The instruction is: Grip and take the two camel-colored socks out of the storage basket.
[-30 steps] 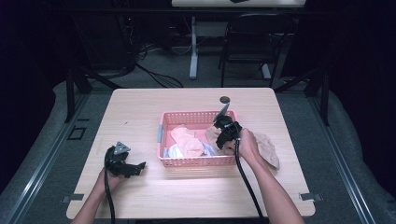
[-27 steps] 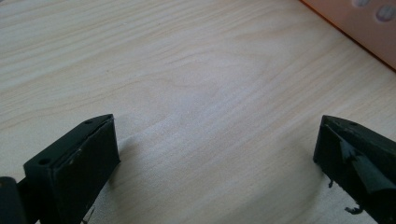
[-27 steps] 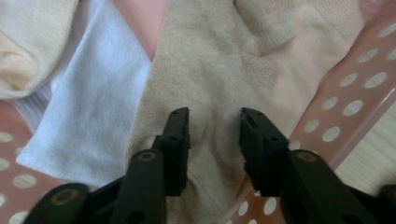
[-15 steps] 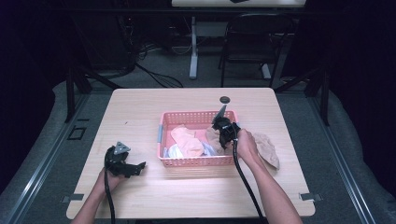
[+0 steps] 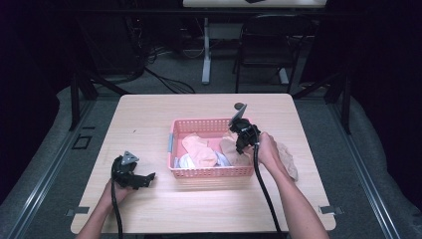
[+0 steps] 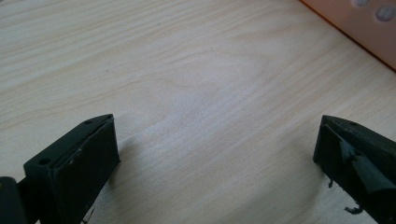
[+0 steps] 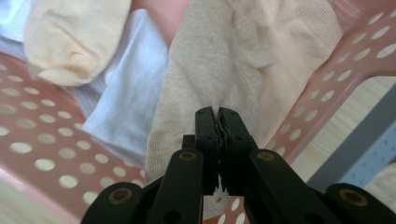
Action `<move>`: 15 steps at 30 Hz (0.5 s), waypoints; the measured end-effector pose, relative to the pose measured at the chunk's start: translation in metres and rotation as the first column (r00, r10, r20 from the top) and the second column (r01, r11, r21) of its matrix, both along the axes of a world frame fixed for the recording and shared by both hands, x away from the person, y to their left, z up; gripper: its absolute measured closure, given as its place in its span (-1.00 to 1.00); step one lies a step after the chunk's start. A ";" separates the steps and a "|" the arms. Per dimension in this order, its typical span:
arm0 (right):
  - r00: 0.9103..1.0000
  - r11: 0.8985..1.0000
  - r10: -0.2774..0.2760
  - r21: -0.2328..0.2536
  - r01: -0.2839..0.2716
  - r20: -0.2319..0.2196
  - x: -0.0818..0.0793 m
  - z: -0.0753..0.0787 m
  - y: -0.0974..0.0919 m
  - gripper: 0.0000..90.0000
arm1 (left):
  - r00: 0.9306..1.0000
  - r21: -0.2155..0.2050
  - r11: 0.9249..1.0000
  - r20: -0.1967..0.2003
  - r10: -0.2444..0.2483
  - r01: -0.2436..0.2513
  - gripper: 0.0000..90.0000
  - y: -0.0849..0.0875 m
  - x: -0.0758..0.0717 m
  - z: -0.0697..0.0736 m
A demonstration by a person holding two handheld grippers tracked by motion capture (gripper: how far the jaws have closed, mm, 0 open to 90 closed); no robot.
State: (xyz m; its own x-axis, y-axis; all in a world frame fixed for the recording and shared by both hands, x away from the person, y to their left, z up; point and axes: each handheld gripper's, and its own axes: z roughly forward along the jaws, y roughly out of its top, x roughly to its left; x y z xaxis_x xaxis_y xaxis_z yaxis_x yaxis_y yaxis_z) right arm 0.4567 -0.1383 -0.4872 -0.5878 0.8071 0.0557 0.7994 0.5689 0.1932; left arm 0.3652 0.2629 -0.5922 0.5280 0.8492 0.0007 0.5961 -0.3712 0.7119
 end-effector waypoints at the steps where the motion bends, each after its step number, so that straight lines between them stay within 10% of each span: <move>1: 1.000 1.000 0.004 -0.001 -0.004 0.005 0.000 0.003 0.000 0.94 | 1.000 0.000 1.000 0.000 0.000 0.000 -1.00 0.000 0.000 0.000; 15: 0.999 0.999 0.040 -0.008 -0.040 0.007 -0.003 0.044 0.004 0.94 | 1.000 0.000 1.000 0.000 0.001 -0.001 -1.00 0.000 0.000 0.000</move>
State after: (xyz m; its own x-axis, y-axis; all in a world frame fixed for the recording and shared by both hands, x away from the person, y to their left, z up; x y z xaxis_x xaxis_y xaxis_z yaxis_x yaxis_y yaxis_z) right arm 0.4536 -0.1345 -0.4434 -0.6198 0.7835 0.0449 0.7747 0.6018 0.1942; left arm 0.3652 0.2629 -0.5922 0.5276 0.8495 0.0007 0.5962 -0.3709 0.7120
